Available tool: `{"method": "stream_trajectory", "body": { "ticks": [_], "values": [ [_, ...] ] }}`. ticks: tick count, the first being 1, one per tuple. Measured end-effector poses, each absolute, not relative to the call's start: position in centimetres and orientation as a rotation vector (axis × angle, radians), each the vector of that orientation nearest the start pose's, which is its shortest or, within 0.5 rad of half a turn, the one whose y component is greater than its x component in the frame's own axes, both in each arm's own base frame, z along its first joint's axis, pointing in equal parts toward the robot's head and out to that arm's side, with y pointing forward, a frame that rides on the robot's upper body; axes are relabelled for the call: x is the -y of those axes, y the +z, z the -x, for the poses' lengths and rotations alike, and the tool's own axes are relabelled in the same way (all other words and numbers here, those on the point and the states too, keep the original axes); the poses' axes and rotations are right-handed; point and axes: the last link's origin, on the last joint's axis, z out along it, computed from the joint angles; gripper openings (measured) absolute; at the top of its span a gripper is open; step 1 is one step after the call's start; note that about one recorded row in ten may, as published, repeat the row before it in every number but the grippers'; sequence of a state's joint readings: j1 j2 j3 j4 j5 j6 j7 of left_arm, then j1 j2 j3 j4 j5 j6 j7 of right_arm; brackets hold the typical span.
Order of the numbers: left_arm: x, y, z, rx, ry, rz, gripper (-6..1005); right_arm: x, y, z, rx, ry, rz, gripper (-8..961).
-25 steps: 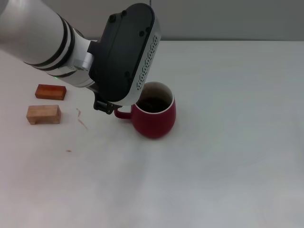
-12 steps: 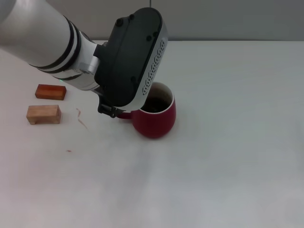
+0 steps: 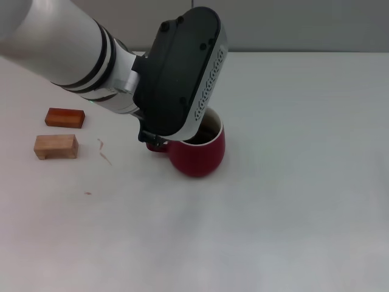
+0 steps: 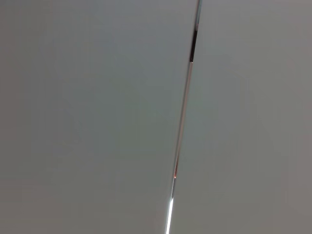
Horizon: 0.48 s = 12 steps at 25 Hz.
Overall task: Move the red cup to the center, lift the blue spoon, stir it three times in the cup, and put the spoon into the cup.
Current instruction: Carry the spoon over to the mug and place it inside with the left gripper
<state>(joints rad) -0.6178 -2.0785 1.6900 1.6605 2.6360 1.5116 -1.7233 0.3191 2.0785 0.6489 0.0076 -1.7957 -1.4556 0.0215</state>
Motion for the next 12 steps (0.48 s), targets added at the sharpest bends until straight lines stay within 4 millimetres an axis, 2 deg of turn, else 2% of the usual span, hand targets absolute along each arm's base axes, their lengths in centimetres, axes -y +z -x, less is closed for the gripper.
{"method": "stream_trajectory", "body": {
  "ticks": [6, 12],
  "values": [
    [-34.1, -2.4, 9.5, -0.867, 0.711, 2.661, 147, -26.6, 5.6, -38.5, -0.384, 0.528, 1.224, 633],
    [-34.9, -1.6, 10.0, -0.822, 0.736, 2.633, 147, -26.6, 5.6, -38.6, -0.383, 0.526, 1.224, 633]
  ]
}}
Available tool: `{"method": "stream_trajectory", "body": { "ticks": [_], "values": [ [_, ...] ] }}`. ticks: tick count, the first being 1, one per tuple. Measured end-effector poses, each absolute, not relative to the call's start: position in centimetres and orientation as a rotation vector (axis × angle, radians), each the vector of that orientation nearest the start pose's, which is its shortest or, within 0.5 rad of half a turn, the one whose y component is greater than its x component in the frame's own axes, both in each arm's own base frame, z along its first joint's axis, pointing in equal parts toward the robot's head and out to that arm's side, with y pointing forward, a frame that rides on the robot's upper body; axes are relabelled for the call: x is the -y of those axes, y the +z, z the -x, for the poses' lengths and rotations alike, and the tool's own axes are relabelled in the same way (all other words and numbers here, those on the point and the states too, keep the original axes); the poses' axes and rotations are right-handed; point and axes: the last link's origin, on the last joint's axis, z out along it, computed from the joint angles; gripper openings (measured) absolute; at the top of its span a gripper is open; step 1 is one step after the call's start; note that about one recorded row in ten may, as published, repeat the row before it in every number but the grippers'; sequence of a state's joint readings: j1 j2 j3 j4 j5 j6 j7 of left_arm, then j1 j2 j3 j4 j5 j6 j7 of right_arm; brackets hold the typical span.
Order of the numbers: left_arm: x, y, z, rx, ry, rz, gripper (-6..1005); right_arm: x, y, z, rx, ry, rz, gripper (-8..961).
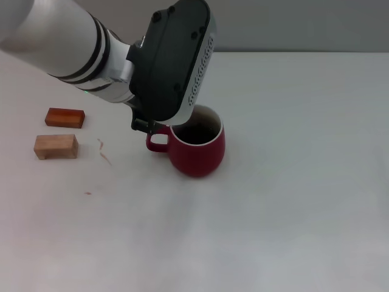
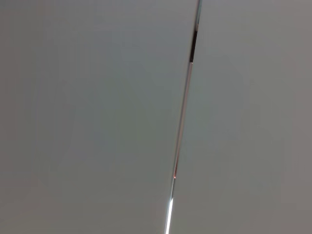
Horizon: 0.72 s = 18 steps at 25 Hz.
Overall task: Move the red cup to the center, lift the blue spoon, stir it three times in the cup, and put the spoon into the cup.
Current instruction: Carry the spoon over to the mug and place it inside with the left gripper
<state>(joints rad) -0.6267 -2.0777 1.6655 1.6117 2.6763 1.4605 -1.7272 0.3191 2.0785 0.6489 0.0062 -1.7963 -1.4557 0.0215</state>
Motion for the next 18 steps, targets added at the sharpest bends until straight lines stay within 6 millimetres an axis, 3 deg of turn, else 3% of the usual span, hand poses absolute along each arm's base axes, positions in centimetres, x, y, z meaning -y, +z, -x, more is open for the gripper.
{"method": "stream_trajectory", "body": {
  "ticks": [11, 18],
  "values": [
    [-34.1, 0.1, 11.0, -0.768, 0.813, 2.657, 147, -26.7, 5.6, -38.5, -0.382, 0.529, 1.224, 633],
    [-33.3, -0.2, 10.6, -0.789, 0.805, 2.693, 147, -26.7, 5.7, -38.5, -0.38, 0.529, 1.222, 632]
  ]
}}
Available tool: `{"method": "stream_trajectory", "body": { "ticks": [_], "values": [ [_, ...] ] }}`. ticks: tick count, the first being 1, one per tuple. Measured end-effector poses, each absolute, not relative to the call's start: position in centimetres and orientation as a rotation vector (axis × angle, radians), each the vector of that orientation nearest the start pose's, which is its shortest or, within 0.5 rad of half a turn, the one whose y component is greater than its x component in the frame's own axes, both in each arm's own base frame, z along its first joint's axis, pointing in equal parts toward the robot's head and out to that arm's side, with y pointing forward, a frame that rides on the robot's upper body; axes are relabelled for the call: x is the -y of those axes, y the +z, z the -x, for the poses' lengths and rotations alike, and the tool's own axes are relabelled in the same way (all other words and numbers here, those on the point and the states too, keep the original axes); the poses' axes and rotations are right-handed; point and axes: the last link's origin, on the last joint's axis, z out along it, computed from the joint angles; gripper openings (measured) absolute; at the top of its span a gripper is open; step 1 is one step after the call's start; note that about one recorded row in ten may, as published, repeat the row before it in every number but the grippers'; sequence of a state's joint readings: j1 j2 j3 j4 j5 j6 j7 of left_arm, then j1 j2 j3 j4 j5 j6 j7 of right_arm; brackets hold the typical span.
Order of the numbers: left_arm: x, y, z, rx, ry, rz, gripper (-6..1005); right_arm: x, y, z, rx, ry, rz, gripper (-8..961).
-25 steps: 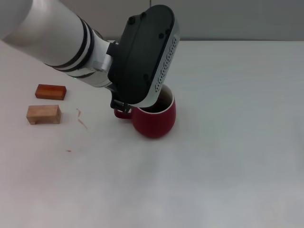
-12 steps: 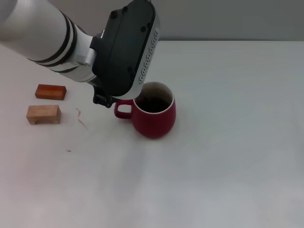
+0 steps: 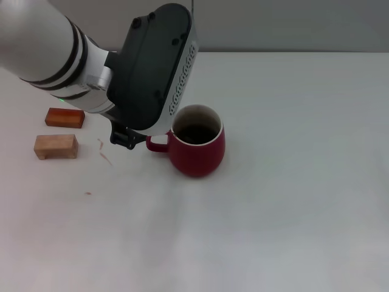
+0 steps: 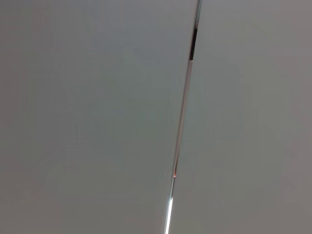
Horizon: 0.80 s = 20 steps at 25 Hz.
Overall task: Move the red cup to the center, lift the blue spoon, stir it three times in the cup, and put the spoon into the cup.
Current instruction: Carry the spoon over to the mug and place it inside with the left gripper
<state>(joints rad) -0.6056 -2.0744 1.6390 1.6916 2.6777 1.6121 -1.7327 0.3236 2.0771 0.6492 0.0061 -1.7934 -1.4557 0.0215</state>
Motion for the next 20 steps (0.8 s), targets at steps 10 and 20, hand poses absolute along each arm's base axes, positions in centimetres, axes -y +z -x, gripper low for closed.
{"method": "stream_trajectory", "body": {
  "ticks": [10, 20],
  "values": [
    [-32.5, -2.0, 9.1, -0.835, 0.661, 2.761, 144, -26.6, 5.8, -38.6, -0.382, 0.526, 1.219, 632],
    [-33.8, -3.6, 9.4, -0.776, 0.589, 2.733, 144, -26.4, 5.8, -38.7, -0.385, 0.522, 1.217, 633]
  ]
}}
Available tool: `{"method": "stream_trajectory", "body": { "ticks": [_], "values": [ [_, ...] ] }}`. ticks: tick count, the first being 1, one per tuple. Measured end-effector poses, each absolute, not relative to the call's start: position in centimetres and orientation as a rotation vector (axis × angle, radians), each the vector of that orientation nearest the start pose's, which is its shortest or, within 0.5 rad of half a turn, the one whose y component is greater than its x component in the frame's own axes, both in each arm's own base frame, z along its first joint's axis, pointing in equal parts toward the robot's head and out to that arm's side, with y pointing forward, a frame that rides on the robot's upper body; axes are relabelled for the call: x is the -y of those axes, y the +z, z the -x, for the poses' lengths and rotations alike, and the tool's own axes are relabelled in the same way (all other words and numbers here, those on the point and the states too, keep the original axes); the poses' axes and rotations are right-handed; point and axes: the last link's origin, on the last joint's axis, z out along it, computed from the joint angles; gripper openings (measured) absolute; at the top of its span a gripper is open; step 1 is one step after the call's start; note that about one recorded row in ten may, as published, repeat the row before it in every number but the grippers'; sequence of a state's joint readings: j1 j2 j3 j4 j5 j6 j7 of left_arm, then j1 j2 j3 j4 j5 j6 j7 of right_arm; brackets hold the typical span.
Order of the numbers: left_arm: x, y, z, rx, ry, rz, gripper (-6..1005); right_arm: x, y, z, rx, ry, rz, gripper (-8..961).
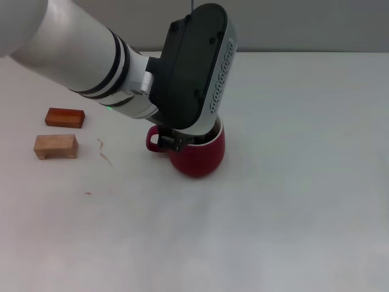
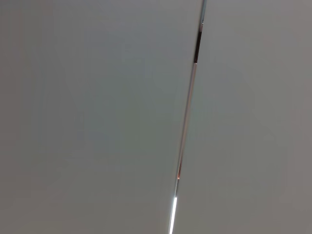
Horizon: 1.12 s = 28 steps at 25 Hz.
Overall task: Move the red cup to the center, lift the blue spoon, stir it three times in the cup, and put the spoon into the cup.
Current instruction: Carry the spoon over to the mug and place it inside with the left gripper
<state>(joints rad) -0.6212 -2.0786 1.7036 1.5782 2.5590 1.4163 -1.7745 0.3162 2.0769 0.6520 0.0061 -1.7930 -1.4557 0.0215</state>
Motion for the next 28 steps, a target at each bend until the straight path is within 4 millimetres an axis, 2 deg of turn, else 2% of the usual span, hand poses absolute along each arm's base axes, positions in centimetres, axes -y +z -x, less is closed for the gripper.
{"method": "stream_trajectory", "body": {
  "ticks": [5, 12, 22, 28],
  "values": [
    [-34.7, -3.6, 10.0, -0.757, 0.633, 2.696, 143, -26.4, 5.8, -38.7, -0.385, 0.522, 1.219, 632],
    [-34.9, -2.9, 10.3, -0.754, 0.694, 2.672, 143, -26.4, 5.8, -38.7, -0.385, 0.522, 1.219, 632],
    [-33.6, -2.0, 10.7, -0.752, 0.768, 2.71, 144, -26.7, 5.8, -38.6, -0.381, 0.527, 1.22, 631],
    [-32.9, -2.0, 9.9, -0.764, 0.72, 2.734, 143, -26.7, 5.8, -38.5, -0.381, 0.527, 1.22, 631]
  ]
}}
